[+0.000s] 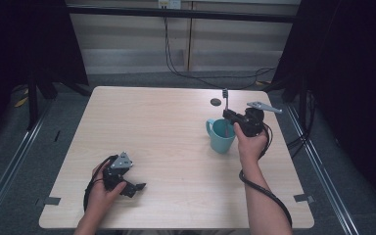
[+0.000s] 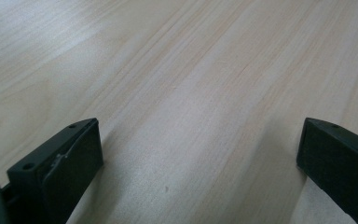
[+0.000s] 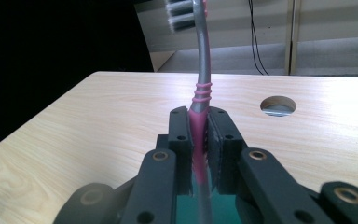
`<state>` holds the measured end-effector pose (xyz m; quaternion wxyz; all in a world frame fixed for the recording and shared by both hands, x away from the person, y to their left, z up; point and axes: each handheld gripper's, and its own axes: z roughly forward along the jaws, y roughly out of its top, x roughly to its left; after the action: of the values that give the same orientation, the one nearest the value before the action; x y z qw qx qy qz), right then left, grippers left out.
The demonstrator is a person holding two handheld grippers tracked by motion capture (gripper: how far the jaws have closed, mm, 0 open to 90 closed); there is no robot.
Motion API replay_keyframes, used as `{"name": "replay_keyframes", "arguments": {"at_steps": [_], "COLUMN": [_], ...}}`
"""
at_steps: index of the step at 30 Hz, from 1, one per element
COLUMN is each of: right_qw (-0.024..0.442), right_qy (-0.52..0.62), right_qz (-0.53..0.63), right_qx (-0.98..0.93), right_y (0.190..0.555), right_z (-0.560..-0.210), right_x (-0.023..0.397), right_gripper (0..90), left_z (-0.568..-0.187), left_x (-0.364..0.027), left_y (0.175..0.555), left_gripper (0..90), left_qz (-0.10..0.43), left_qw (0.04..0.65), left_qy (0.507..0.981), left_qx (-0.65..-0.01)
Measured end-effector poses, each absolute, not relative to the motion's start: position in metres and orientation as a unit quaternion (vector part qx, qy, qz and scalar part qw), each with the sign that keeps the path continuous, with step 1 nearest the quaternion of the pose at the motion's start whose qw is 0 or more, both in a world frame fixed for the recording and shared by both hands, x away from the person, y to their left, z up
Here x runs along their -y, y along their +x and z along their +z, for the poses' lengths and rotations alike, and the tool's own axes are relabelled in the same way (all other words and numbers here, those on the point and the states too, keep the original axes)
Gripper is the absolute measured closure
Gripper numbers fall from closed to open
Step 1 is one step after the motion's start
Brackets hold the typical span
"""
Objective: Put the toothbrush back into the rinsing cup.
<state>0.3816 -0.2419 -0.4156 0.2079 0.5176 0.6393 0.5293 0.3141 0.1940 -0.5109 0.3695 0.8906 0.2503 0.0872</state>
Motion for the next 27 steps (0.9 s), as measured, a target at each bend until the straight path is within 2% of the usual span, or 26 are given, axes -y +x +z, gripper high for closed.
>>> {"name": "replay_keyframes", "arguments": {"at_steps": [27], "right_qw": [0.206], "right_qy": [0.524], "right_qz": [0.521], "right_qx": [-0.642], "right_y": [0.379], "right_z": [-0.436], "right_x": [0.246], "right_gripper": [81.0], "left_z": [-0.511], "left_x": [-0.194], "left_y": [0.314], "left_gripper": [0.0], "left_qz": [0.087], "left_qw": [0.37], "left_qy": [0.891], "left_qx": [-0.25]}}
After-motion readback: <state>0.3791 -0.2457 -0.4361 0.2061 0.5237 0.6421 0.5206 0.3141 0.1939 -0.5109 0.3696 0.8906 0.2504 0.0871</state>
